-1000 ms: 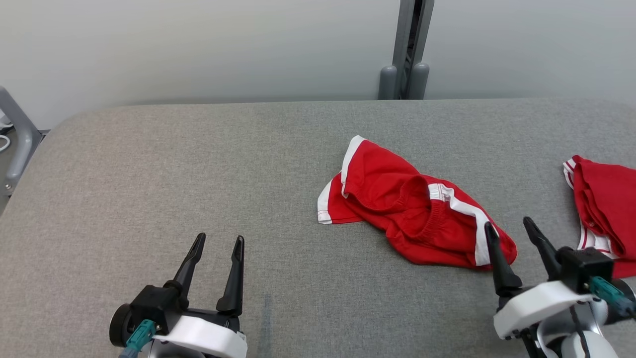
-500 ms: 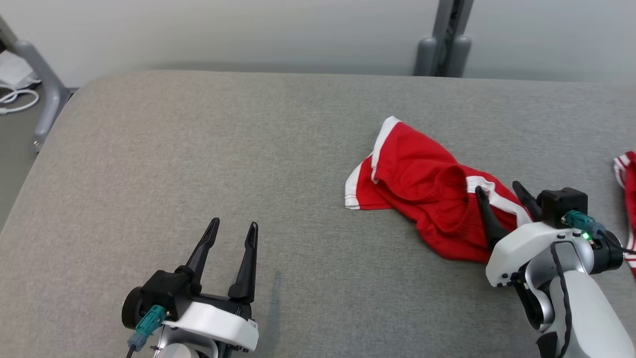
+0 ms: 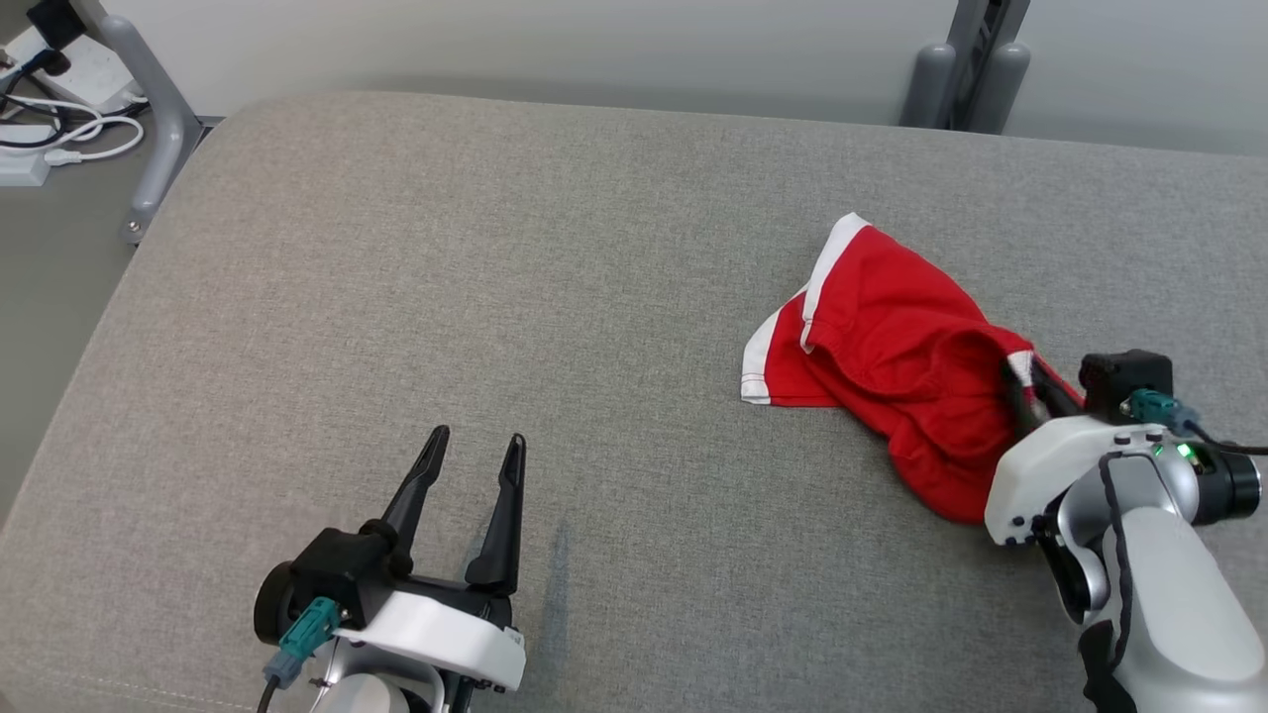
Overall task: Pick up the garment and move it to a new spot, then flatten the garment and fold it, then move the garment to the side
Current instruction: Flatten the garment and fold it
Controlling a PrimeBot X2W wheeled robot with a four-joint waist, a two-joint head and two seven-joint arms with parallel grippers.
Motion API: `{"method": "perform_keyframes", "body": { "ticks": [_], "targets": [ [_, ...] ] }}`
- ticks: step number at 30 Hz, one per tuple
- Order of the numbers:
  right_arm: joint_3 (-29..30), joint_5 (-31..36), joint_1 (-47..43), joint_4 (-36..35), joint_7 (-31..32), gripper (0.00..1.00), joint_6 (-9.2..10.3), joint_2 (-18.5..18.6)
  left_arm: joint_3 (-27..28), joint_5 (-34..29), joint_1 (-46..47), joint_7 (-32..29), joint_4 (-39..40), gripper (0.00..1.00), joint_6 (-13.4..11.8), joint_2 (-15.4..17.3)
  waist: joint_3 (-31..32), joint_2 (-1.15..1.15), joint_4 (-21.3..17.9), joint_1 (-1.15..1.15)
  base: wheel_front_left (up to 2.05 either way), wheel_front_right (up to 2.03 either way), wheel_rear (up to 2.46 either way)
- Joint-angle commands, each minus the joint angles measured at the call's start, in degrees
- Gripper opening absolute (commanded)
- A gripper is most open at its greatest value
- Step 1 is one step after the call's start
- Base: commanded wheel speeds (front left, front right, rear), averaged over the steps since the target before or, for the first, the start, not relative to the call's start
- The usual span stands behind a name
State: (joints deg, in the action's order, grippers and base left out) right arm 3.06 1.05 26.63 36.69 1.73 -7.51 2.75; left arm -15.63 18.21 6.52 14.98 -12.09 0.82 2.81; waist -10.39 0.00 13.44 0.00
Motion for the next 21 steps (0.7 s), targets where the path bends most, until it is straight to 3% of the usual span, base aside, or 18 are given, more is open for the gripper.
{"method": "perform_keyframes", "body": {
  "ticks": [1,10,16,21],
  "targets": [
    [0.3,-0.3,1.0,-0.1,-1.4,0.0,0.05,0.3,0.1,0.3,1.2,0.2,-0.1,1.0,-0.4,0.2,0.2,0.0,-0.1,0.0,0.0,0.0,0.0],
    [0.2,2.8,2.9,-7.5,-9.1,0.0,0.05,0.7,0.9,-0.7,0.2,0.2,-0.3,1.0,-0.5,0.2,2.8,0.0,-2.6,0.0,0.0,0.0,0.0],
    [-3.6,4.1,5.4,-19.5,-9.2,0.0,0.05,4.9,1.6,-1.6,-1.2,0.2,-0.3,1.0,-0.4,0.2,5.1,0.0,-4.5,0.0,0.0,0.0,0.0],
    [-9.1,1.2,9.0,-32.4,-6.2,0.0,0.05,10.9,1.3,-1.8,-2.4,0.2,-0.6,1.0,-0.1,0.2,7.3,0.0,-4.9,0.0,0.0,0.0,0.0]
  ]
}}
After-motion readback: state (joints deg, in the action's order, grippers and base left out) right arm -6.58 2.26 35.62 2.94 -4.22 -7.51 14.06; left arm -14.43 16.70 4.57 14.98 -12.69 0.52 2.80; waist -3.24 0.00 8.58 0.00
